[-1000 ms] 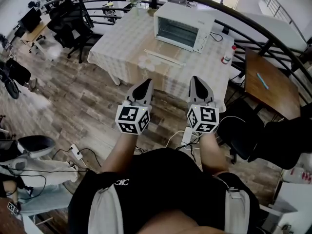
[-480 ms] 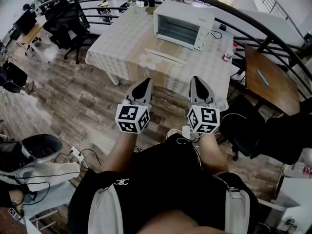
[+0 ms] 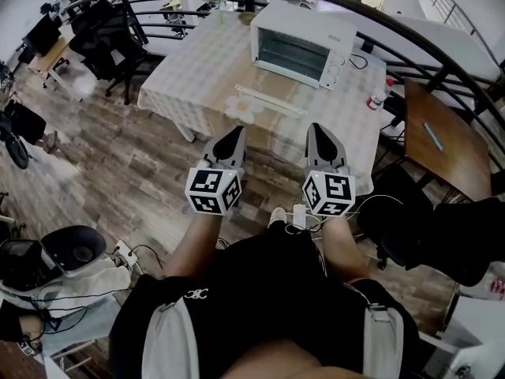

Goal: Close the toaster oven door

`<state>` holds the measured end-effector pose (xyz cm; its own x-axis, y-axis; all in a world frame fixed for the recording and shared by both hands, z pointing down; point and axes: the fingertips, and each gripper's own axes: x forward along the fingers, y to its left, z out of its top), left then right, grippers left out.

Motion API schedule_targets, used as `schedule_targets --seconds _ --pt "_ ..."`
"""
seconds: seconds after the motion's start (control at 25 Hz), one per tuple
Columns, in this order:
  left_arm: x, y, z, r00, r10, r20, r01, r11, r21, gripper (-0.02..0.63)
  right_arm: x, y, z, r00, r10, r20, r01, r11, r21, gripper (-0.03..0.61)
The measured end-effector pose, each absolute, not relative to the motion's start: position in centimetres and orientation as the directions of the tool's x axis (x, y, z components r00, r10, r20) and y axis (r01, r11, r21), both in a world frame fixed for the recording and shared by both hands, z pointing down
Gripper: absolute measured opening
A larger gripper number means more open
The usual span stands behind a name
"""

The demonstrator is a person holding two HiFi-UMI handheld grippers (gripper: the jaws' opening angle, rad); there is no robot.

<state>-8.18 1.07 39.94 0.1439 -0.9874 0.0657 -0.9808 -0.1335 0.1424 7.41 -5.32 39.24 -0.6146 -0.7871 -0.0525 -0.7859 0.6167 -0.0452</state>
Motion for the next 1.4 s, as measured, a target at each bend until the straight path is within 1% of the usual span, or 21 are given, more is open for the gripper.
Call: schedule_targets --seconds 0.08,0.32,0.68,0.92,1.08,1.4 --pt "-8.1 -1.0 40.3 0.152 -0.986 0.076 -0.979 -0.139 0.151 0.018 7.4 -7.2 39.6 -0.616 -0.786 -0.047 -0.785 0.618 -0.047 -0.006" --pt "-7.9 -7.4 39.4 0.146 -0.986 0.079 -0.984 -0.137 0.111 0.018 7.4 -14.2 39.5 -0.623 -0.781 -0.047 -0.778 0.625 -0.064 -0.006" --pt "-8.5 -14.9 39.7 0.086 -0.990 0.112 -0.993 -0.076 0.093 0.018 6.6 -22.8 39.6 -0.664 -0.747 -0.042 -0.743 0.665 -0.080 -0.006" --pt "-9.1 -17.9 40.2 0.054 -0.989 0.141 -0.996 -0.043 0.077 0.018 5.6 -26.9 39.8 -0.689 -0.724 -0.028 -0.719 0.688 -0.095 -0.006" --pt "-11.3 -19.1 41.5 0.027 -0.985 0.169 -0.999 -0.019 0.045 0.018 4.2 -28.2 40.4 -0.690 -0.724 -0.016 -0.719 0.687 -0.103 -0.006" --pt "-16.9 -21.5 44.3 0.039 -0.976 0.216 -0.996 -0.022 0.081 0.020 1.1 -29.5 41.5 -0.664 -0.747 0.025 -0.745 0.659 -0.098 -0.006"
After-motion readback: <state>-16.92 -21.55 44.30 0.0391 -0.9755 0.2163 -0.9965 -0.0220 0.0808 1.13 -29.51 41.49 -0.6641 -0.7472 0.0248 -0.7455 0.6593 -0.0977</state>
